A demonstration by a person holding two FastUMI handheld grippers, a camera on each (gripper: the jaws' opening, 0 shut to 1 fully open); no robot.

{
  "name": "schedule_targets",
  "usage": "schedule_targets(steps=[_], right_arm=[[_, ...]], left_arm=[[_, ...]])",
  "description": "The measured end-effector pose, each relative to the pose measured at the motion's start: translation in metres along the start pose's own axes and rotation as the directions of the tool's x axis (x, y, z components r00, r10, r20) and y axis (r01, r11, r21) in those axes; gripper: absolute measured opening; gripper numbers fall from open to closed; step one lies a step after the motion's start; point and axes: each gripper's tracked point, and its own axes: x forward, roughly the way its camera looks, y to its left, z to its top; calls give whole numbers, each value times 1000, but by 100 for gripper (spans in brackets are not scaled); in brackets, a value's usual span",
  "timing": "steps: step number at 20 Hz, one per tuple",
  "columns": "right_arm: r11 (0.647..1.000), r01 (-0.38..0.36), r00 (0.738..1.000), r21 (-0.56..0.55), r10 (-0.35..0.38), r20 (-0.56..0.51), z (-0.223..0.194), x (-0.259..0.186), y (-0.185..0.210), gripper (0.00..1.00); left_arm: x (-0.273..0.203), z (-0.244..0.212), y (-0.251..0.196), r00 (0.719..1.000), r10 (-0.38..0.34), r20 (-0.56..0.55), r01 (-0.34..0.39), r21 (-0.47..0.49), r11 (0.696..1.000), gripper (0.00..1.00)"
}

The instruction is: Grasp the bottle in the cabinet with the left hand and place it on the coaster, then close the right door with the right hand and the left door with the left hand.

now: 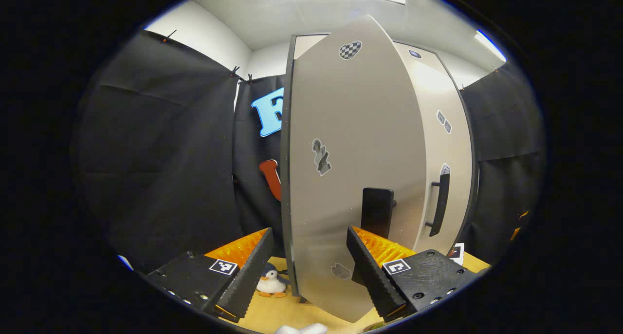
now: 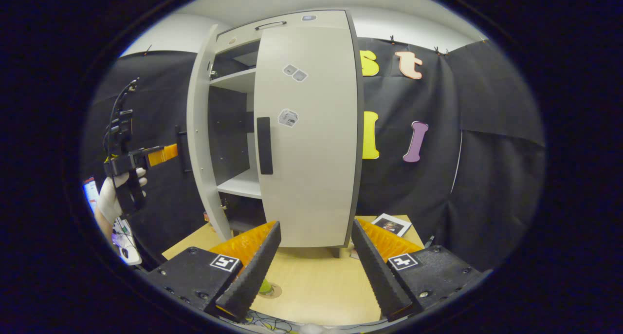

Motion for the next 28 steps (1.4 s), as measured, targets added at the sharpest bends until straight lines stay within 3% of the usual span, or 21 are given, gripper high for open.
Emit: schedule_targets(steps=[4,6,9,14,24,28], right_arm=[[1000,23,999,10,-24,27,7,-6,-3,96],[999,34,999,15,-35,35,8,-6,-5,96],[999,37,998,24,-38,40,10,-5,-4,96],[999,27,999,21,-28,46,13,-6,2,96],[1000,10,997,14,-11,76,24,-8,32,96],[999,22,995,24,-25,97,28,-7,35,96]], left_arm=[[5,2,-12,1000,-27,-3,27,3,1000,96],[2,2,-12,1000,-29,-3,29,24,999,92],[-1,-1,-13,999,-34,-17,35,34,999,96],[-11,-2,-15,999,-45,-27,46,41,998,94],[-44,-4,-37,992,-123,-41,125,38,991,94],[-62,-6,-33,993,-113,-45,114,21,993,95]])
